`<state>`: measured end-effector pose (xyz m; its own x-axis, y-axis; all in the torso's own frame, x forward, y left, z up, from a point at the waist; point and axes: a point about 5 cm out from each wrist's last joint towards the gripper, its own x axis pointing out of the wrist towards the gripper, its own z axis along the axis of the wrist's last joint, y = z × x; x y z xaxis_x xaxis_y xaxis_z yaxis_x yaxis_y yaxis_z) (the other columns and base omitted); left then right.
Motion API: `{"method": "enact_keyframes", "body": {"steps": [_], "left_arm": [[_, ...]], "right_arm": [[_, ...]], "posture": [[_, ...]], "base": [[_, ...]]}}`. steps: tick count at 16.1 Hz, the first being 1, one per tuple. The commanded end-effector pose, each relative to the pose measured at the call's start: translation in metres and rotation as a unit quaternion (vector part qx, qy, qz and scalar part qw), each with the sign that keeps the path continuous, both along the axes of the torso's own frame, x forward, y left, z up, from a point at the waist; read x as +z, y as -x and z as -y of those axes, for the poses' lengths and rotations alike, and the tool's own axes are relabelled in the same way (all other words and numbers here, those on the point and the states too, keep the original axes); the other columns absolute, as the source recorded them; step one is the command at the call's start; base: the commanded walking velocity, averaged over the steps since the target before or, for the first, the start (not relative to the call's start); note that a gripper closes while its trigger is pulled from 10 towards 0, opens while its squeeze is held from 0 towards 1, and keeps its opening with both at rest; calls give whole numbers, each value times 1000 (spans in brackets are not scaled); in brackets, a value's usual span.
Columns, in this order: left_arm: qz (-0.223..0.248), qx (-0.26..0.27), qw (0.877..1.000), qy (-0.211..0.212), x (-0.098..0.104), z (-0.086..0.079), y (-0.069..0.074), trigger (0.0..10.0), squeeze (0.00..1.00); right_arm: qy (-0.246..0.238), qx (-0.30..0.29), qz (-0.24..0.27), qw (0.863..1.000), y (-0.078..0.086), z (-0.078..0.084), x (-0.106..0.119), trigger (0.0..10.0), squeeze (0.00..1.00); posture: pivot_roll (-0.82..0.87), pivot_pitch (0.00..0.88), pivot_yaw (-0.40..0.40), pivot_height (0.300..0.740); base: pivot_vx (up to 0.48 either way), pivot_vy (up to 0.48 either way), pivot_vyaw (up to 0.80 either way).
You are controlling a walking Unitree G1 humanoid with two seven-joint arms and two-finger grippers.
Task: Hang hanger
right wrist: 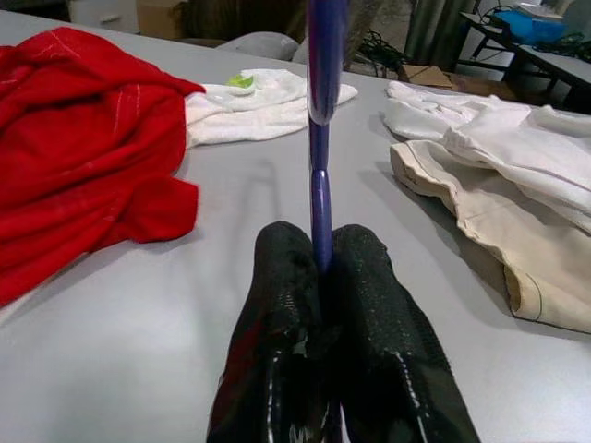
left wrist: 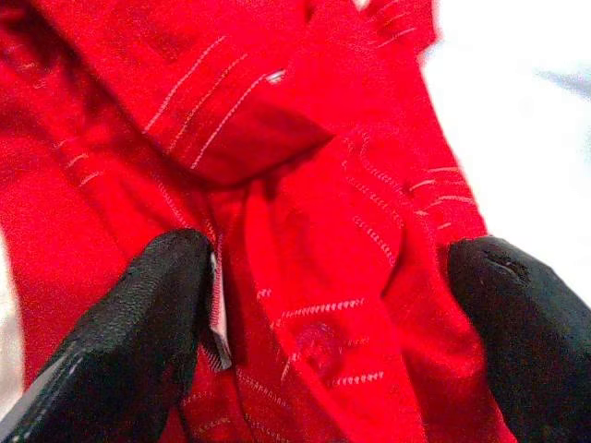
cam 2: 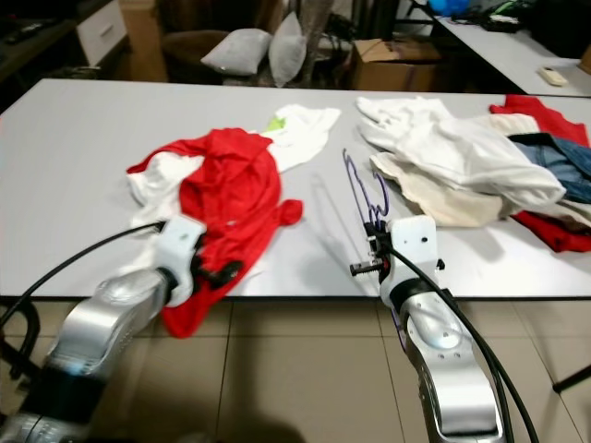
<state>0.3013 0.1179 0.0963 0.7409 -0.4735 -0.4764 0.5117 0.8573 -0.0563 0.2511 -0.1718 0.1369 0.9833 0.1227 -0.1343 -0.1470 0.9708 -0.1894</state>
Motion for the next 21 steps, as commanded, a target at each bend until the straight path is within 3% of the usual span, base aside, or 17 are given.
{"method": "enact_keyframes", "body": {"steps": [1, 4, 6, 8, 11, 12, 13, 15, 17, 18, 19, 21], "left_arm": [[-18, -38, 998, 38, -2, 24, -5, 10000, 0], [-5, -69, 988, 141, 23, 66, -28, 10000, 0], [18, -80, 979, 189, 42, 82, -37, 10000, 0], [74, -86, 984, 139, 48, 80, -42, 10000, 0], [144, -129, 981, 32, 51, 56, -43, 10000, 0], [170, -140, 975, -9, 57, 41, -46, 10000, 1000], [175, -137, 975, -14, 59, 37, -48, 10000, 1000], [218, -98, 967, -87, 73, 7, -69, 10000, 1000], [234, -94, 953, -171, 73, -8, -78, 10000, 1000], [228, -94, 947, -205, 67, -14, -83, 10000, 843], [219, -100, 945, -221, 60, -14, -84, 10000, 0], [210, -85, 946, -231, 53, -15, -87, 10000, 0]], "right_arm": [[6, -7, 13, 1000, -1, 3, 7, 10000, 0], [12, -22, 19, 1000, -2, 10, 10, 10000, 0], [15, -31, 21, 999, -1, 13, 11, 10000, 0], [16, -45, 22, 999, 2, 18, 11, 10000, 0], [17, -50, 19, 998, 3, 21, 10, 10000, 0], [17, -49, 19, 998, 3, 21, 10, 10000, 0], [17, -48, 19, 999, 3, 21, 10, 10000, 0], [17, -46, 20, 999, 0, 20, 11, 10000, 0], [17, -44, 20, 999, -1, 19, 12, 10000, 0], [16, -43, 21, 999, -1, 19, 12, 10000, 0], [15, -42, 21, 999, -1, 18, 12, 10000, 0], [15, -42, 22, 999, -2, 18, 12, 10000, 0]], "posture": [[3, 0, 8, 740], [-20, 0, 18, 740], [-24, 0, 21, 740], [-40, 0, 32, 740], [-39, 0, 29, 740], [-37, 0, 23, 740], [-37, 0, 23, 740], [-35, 0, 15, 740], [-35, 0, 15, 740], [-34, 0, 13, 740], [-37, 0, 15, 740], [-42, 0, 19, 740]], "base": [[0, 0, 0], [0, 0, 0], [0, 0, 0], [0, 0, 0], [0, 0, 0], [0, 0, 0], [0, 0, 0], [0, 0, 0], [0, 0, 0], [0, 0, 0], [0, 0, 0], [0, 0, 0]]}}
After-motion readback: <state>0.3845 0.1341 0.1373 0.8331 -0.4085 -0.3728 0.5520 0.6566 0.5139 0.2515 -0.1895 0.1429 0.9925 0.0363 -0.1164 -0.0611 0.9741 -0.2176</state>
